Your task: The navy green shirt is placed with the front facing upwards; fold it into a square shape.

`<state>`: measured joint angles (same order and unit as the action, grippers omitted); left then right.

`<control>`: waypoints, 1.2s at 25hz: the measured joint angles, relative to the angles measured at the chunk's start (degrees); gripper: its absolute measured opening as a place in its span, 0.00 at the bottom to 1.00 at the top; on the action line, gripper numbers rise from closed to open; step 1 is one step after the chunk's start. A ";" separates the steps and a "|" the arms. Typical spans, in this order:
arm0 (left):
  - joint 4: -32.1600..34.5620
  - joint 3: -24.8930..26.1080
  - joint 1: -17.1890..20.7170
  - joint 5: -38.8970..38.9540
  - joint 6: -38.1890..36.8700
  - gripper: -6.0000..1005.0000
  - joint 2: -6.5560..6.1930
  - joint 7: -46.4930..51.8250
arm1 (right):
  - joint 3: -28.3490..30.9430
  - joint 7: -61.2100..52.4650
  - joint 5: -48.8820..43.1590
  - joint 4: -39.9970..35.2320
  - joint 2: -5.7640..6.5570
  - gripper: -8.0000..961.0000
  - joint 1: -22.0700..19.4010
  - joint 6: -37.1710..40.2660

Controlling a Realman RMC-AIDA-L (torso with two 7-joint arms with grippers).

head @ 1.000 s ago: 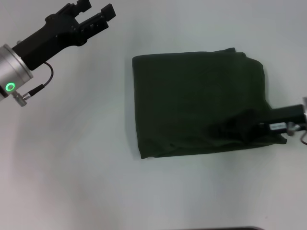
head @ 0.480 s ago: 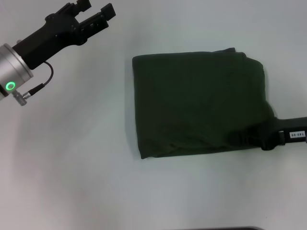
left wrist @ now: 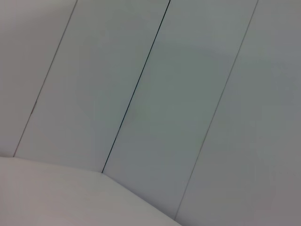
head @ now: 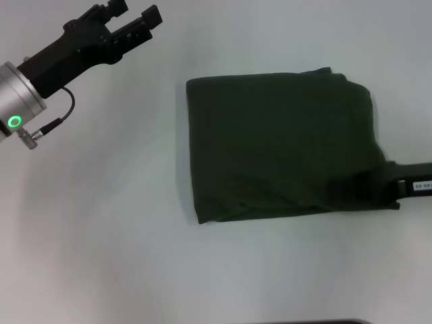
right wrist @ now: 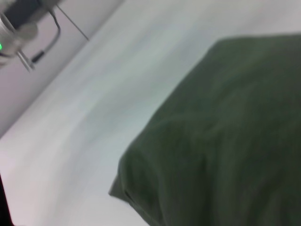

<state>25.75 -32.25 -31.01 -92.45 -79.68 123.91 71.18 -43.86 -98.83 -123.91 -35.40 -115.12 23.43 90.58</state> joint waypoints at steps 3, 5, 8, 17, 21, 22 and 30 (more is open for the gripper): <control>0.00 0.00 0.08 0.00 0.03 0.88 0.00 0.00 | 5.09 3.39 0.49 -0.07 -0.05 0.07 0.22 3.29; 0.00 0.00 0.15 0.00 0.03 0.88 0.00 0.00 | 8.50 4.84 0.86 -0.08 -0.07 0.07 0.68 5.49; 0.00 0.00 0.18 0.00 0.05 0.88 0.00 0.00 | 9.70 5.14 0.90 -0.10 -0.06 0.07 1.47 6.14; 0.00 0.00 0.08 0.00 -0.33 0.88 0.00 0.00 | 5.18 4.43 -6.34 0.57 -3.05 0.07 5.84 3.42; 0.00 0.00 0.03 0.00 -0.42 0.88 0.00 0.00 | 3.42 2.83 -10.16 1.20 -3.97 0.07 7.08 1.29; 0.00 0.00 0.01 0.00 -0.42 0.88 0.00 0.00 | 3.27 2.23 -10.73 1.49 -4.01 0.07 7.30 0.63; 0.00 0.00 -0.01 0.00 -0.09 0.88 0.08 0.00 | 3.42 3.51 -11.37 2.21 -4.05 0.06 7.66 0.67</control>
<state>25.75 -32.26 -31.02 -92.45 -79.77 123.99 71.18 -40.44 -95.32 -135.29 -33.19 -119.17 31.09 91.25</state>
